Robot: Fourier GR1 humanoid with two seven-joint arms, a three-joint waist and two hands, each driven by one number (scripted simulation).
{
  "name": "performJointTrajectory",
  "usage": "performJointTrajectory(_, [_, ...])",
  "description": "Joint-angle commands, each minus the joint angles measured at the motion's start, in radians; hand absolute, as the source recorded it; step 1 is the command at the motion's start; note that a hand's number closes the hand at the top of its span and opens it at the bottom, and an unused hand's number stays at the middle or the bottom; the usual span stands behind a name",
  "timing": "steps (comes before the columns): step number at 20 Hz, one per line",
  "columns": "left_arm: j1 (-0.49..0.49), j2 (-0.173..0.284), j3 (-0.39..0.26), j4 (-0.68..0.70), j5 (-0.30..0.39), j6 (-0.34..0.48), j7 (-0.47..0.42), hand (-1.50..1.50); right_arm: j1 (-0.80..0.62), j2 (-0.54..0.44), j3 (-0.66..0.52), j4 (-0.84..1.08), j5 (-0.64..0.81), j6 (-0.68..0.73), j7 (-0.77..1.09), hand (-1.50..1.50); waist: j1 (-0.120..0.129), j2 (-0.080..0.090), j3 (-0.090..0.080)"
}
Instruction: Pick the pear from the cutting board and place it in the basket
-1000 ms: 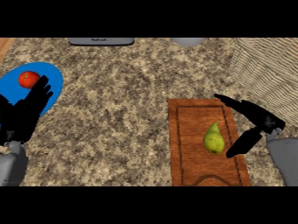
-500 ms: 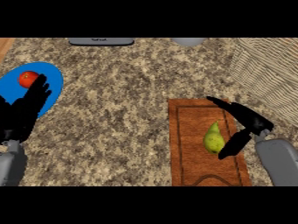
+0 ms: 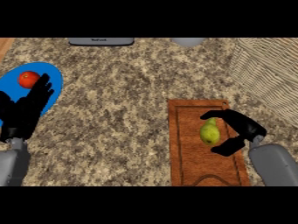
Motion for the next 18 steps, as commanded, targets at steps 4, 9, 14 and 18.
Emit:
performJointTrajectory(4, [-0.006, -0.025, -0.002, -0.036, -0.014, 0.018, 0.030, 0.00, -0.022, 0.031, 0.030, 0.014, 0.071, 0.008, -0.031, 1.50, 0.001, 0.002, 0.004])
performJointTrajectory(9, [-0.026, -0.011, 0.008, -0.029, -0.007, 0.003, 0.037, 0.00, 0.005, 0.067, 0.063, 0.011, 0.096, 0.002, -0.020, 1.50, 0.001, 0.002, 0.004])
performJointTrajectory(14, [-0.050, -0.025, -0.003, 0.009, 0.001, -0.010, 0.027, 0.00, -0.142, 0.267, 0.037, 0.033, 0.218, -0.353, 0.403, 1.50, 0.029, 0.005, 0.003])
performJointTrajectory(18, [-0.062, -0.009, -0.010, 0.015, -0.001, -0.034, 0.019, 0.00, -0.261, 0.271, 0.102, 0.067, 0.251, -0.547, 0.669, 1.50, 0.077, 0.010, 0.003])
